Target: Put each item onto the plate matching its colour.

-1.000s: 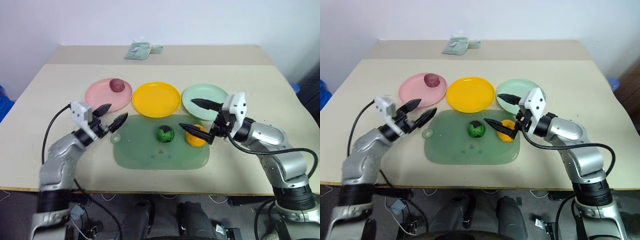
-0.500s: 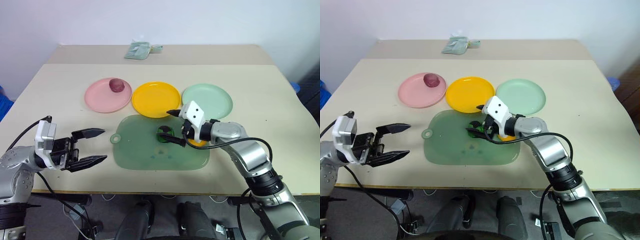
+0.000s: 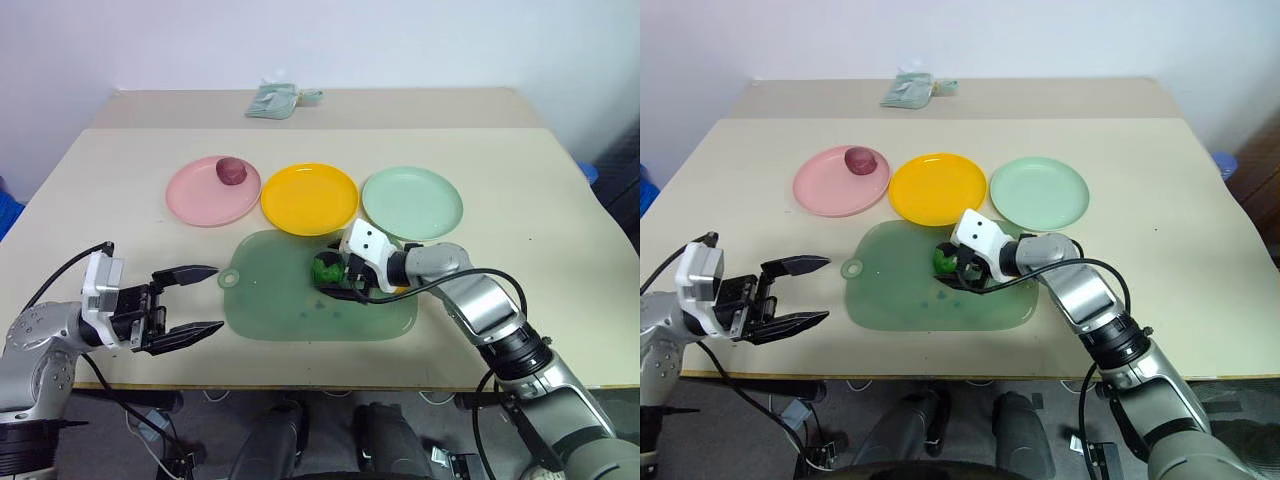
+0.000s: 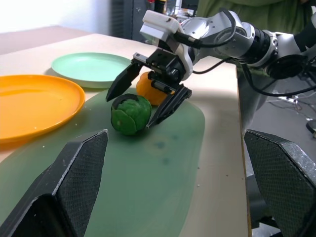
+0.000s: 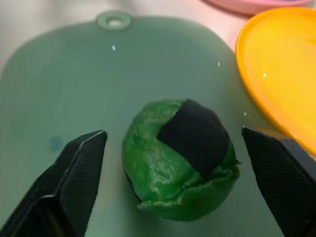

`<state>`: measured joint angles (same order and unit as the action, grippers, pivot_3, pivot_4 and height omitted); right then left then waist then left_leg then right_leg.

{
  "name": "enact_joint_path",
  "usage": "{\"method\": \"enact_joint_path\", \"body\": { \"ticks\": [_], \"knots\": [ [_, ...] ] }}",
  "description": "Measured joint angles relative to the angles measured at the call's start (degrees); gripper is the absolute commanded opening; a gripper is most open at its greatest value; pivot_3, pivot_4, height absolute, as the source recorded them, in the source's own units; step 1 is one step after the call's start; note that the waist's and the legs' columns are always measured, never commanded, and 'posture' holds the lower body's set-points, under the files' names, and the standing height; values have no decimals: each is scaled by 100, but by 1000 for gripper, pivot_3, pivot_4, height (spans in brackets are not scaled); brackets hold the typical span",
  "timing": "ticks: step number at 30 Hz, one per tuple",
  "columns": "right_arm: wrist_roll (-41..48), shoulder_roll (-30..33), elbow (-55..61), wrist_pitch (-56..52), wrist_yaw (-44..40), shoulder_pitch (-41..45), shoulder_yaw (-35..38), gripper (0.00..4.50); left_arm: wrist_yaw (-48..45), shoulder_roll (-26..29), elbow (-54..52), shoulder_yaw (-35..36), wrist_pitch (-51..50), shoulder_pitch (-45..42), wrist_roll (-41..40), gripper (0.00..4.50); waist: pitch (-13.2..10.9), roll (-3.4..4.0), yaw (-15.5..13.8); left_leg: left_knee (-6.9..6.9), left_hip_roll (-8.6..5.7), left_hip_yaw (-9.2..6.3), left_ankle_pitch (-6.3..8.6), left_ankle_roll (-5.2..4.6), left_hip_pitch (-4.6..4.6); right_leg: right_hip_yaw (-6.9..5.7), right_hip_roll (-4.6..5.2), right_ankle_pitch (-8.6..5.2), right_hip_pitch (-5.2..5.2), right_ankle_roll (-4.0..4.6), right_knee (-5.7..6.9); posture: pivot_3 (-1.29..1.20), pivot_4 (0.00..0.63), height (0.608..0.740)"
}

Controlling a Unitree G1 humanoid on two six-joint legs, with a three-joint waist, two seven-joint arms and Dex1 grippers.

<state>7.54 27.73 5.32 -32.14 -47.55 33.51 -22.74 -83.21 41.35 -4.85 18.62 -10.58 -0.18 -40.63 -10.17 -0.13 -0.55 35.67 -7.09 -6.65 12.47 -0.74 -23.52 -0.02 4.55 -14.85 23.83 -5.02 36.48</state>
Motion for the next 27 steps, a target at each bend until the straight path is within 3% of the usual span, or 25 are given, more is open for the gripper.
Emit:
{"method": "enact_joint_path", "body": {
  "ticks": [1, 8, 11, 15, 19, 27],
  "knots": [
    [-32, -12, -12, 3, -10, 22, -10, 2689, 5, -21, 1, 0, 37, 0, 17, 4500, 0, 0, -1, 0, 0, 1, 0, 0, 0, 1, 0, 0, 0, 0, 0, 0, 150, 740],
    [51, -8, 269, -255, -46, 37, 159, 2689, 95, -92, 27, 2, 121, 61, 65, 4500, 0, 1, -4, -4, 0, 1, 0, 0, 0, 1, 0, 1, 4, -1, 0, 0, 150, 740],
    [642, -342, 636, -864, 186, 303, 917, 2689, 141, -127, 31, 3, 121, 65, 65, 4500, -2, 3, 10, -4, 0, 2, 0, 0, -1, 8, -1, 1, 8, -1, 4, 0, 150, 740],
    [1001, -496, 388, -998, 816, 1353, 2031, 2689, 267, -251, 22, -12, 114, 56, 66, 4500, 0, 0, 6, -5, 0, 4, 0, 1, -1, 8, -2, 1, 12, 0, 7, 0, 150, 740],
    [610, -260, -1022, -129, 1178, 1681, 2342, 2689, 402, -353, 18, -77, 111, 45, 70, 4500, 7, -11, -9, -12, -2, 8, 0, -1, 0, 7, 0, 3, 4, -1, -12, 0, 150, 740],
    [-249, -358, -5584, 2665, 1619, 2477, 2355, 2689, 603, -484, -19, -188, 165, 0, 119, 4500, 1, -3, 171, -64, 1, 27, -37, 29, 0, 22, 0, 17, 21, -16, 11, 0, 150, 740]
  ]
}}
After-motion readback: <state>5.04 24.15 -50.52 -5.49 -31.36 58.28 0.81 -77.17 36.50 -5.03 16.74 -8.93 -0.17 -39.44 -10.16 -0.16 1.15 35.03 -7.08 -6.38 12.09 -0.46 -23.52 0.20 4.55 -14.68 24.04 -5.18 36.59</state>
